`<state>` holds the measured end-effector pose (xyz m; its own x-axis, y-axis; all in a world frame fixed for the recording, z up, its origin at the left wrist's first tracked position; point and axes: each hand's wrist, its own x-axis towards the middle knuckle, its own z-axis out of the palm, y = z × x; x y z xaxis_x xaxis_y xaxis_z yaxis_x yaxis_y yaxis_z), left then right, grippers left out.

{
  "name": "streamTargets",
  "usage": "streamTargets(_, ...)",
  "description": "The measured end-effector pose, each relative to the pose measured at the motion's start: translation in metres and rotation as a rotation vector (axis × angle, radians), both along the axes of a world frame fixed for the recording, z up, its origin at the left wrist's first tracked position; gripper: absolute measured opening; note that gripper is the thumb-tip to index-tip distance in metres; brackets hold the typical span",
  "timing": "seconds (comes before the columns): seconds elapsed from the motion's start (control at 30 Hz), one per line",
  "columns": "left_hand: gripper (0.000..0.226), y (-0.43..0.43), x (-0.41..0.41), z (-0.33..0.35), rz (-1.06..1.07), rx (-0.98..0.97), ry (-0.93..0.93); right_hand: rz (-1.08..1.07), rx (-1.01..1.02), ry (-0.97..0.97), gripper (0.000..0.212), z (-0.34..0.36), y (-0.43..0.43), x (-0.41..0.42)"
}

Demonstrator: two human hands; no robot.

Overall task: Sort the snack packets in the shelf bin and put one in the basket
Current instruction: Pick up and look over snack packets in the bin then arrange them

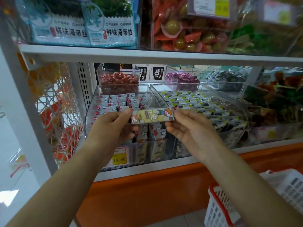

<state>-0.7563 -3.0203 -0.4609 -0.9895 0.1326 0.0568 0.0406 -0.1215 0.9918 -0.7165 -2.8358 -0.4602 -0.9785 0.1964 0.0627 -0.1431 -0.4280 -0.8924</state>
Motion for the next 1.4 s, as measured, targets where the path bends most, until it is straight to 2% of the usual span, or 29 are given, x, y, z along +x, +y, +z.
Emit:
streamTargets(0.1,0.024,-0.001,0.001,0.000,0.029,0.162,-0.076,0.009,-0.062,-0.033,0.011,-0.002,-0.001,-0.001)
streamTargets(0.27,0.025,-0.002,0.002,0.000,0.008,0.242,-0.114,0.029,-0.178,-0.059,0.010,-0.001,-0.001,-0.004)
streamTargets(0.4,0.019,-0.003,0.001,0.000,-0.006,0.348,-0.173,0.039,-0.173,-0.024,0.012,-0.002,-0.001,-0.004)
streamTargets(0.53,0.016,-0.002,-0.001,-0.001,-0.064,0.390,-0.162,-0.045,-0.102,-0.004,0.012,-0.003,0.000,-0.006)
streamTargets(0.7,0.013,-0.002,-0.001,-0.004,-0.110,0.203,0.025,-0.082,0.017,0.023,0.012,-0.003,0.003,-0.006)
streamTargets(0.8,0.013,0.000,0.000,-0.003,-0.132,0.138,0.068,-0.118,0.217,0.060,0.006,-0.006,0.002,-0.006)
streamTargets(0.97,0.014,0.004,0.001,-0.004,-0.050,-0.047,0.155,-0.109,0.445,0.133,0.022,-0.009,-0.001,-0.005)
streamTargets(1.13,0.025,0.002,0.003,-0.002,-0.082,-0.129,0.202,-0.160,0.542,0.149,0.013,-0.009,-0.002,-0.002)
streamTargets(1.3,0.023,0.003,0.010,0.002,-0.119,-0.253,0.273,-0.224,0.522,0.123,0.027,-0.007,-0.004,-0.002)
streamTargets(1.4,0.018,0.006,0.012,0.002,-0.127,-0.344,0.307,-0.336,0.615,0.118,0.020,-0.008,-0.002,-0.005)
